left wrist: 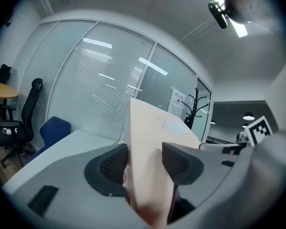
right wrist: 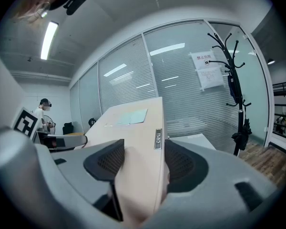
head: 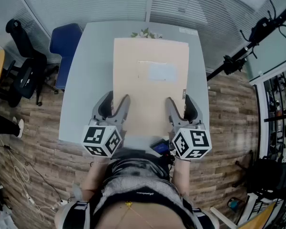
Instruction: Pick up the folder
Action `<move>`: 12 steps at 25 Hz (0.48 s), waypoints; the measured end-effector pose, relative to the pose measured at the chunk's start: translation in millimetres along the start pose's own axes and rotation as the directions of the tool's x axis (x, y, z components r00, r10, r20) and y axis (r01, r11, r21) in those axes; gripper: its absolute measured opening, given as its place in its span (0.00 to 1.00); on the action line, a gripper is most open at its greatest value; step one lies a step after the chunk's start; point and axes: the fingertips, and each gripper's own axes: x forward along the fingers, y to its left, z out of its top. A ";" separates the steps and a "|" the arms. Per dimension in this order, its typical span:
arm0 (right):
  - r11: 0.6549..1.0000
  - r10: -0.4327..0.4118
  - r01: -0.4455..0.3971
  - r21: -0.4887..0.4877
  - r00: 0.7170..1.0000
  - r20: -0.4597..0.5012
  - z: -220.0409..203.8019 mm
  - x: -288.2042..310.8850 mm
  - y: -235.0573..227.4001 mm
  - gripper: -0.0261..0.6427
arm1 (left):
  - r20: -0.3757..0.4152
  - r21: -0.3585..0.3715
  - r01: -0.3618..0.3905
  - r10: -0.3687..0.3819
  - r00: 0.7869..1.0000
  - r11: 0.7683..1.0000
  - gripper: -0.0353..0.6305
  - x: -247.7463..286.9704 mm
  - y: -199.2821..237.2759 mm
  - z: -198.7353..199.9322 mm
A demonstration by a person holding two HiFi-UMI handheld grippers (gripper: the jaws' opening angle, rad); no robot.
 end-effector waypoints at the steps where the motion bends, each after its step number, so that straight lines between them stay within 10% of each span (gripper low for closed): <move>1: 1.000 0.000 0.000 0.000 1.000 0.001 0.1 -0.2 0.2 0.44 | 0.001 0.001 0.000 0.000 1.000 1.000 0.38 -0.3 0.1 0.0; 12: 1.000 0.000 0.000 -0.005 1.000 0.000 1.5 -1.3 0.6 0.43 | 0.001 0.001 -0.005 0.005 1.000 1.000 0.38 -0.6 0.4 0.6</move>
